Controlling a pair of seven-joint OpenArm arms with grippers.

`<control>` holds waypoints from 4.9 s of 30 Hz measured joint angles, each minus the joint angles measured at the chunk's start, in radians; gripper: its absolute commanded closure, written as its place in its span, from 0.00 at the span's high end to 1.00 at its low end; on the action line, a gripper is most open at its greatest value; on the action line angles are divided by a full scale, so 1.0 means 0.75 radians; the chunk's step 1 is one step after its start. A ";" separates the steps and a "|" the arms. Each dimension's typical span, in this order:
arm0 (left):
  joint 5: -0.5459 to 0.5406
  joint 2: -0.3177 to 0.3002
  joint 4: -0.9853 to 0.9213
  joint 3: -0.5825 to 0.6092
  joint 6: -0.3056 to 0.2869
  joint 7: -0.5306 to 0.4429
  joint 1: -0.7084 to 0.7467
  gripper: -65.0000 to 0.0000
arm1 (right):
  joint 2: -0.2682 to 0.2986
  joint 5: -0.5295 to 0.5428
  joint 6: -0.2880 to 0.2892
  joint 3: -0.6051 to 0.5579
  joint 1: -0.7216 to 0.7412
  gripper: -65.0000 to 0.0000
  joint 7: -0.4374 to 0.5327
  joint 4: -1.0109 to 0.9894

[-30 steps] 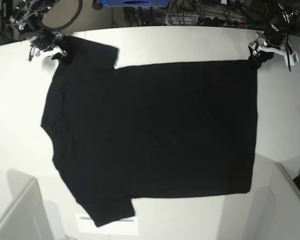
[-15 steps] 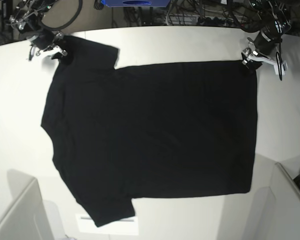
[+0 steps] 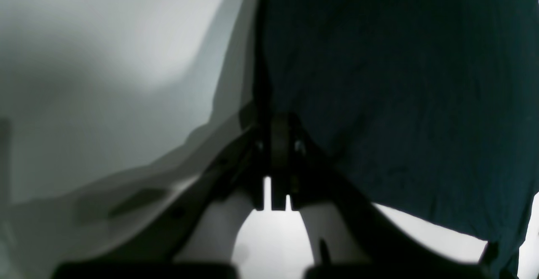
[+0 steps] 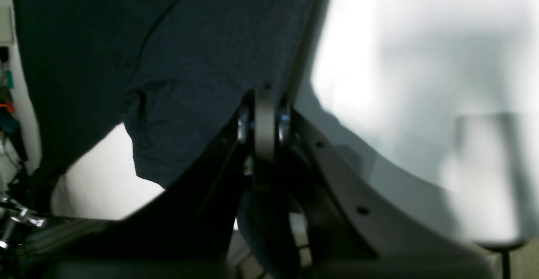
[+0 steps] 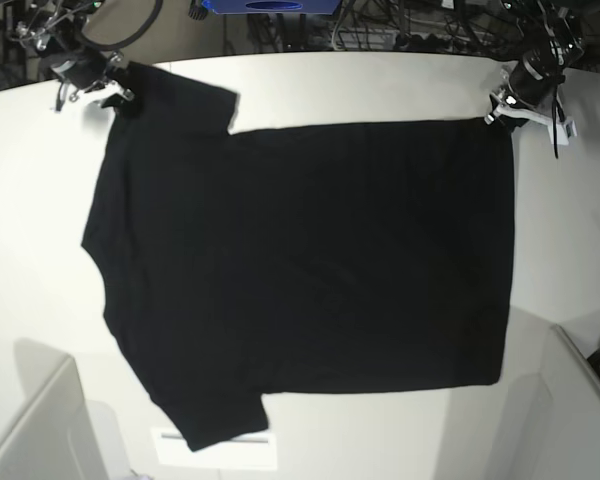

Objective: Fold the T-shirt properly
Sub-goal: 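Close both grippers on the shoulder corners and lift the shirt, then pull the shoulders away from the collar and lay the shirt down, then open both grippers and regrasp the shirt's shoulder edge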

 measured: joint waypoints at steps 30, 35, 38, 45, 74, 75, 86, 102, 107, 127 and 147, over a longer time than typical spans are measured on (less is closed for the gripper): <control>-0.304 -0.047 0.379 0.004 0.127 0.019 0.096 0.00 | 0.009 -0.049 -0.057 -0.032 0.262 0.00 -0.244 0.355; -0.300 -0.047 0.378 0.006 0.130 0.015 0.021 0.00 | 0.009 -0.054 -0.149 -0.036 0.369 0.00 -0.261 0.354; -0.310 -0.044 0.343 0.005 0.205 0.015 -0.032 0.00 | 0.019 -0.045 -0.201 -0.036 0.457 0.00 -0.253 0.298; -0.301 -0.044 0.263 0.010 0.243 0.014 -0.128 0.00 | 0.117 -0.055 -0.237 -0.117 0.589 0.00 -0.245 0.035; -0.008 -0.055 0.126 0.006 0.249 0.160 -0.455 0.00 | 0.187 -0.052 -0.293 -0.280 0.813 0.00 -0.013 -0.334; -0.009 -0.055 0.110 0.006 0.248 0.159 -0.467 0.00 | 0.188 -0.052 -0.293 -0.280 0.813 0.00 -0.013 -0.334; -0.004 -0.059 -0.018 0.008 0.250 0.159 -0.519 0.00 | 0.181 -0.054 -0.293 -0.280 0.813 0.00 -0.013 -0.334; -0.002 -0.059 -0.020 -0.005 0.250 0.159 -0.565 0.35 | 0.172 -0.045 -0.293 -0.273 0.807 0.45 0.028 -0.332; -0.008 -0.058 -0.020 -0.065 0.249 0.158 -0.589 0.73 | 0.169 -0.045 -0.294 -0.273 0.763 0.47 0.067 -0.275; -0.360 -0.086 -0.058 -0.309 0.193 0.154 -0.178 0.82 | -0.058 0.031 -0.298 0.079 0.302 0.41 0.050 0.196; -0.179 -0.066 -0.116 -0.164 0.184 0.154 -0.366 0.81 | -0.069 0.045 -0.297 0.078 0.304 0.41 -0.062 0.197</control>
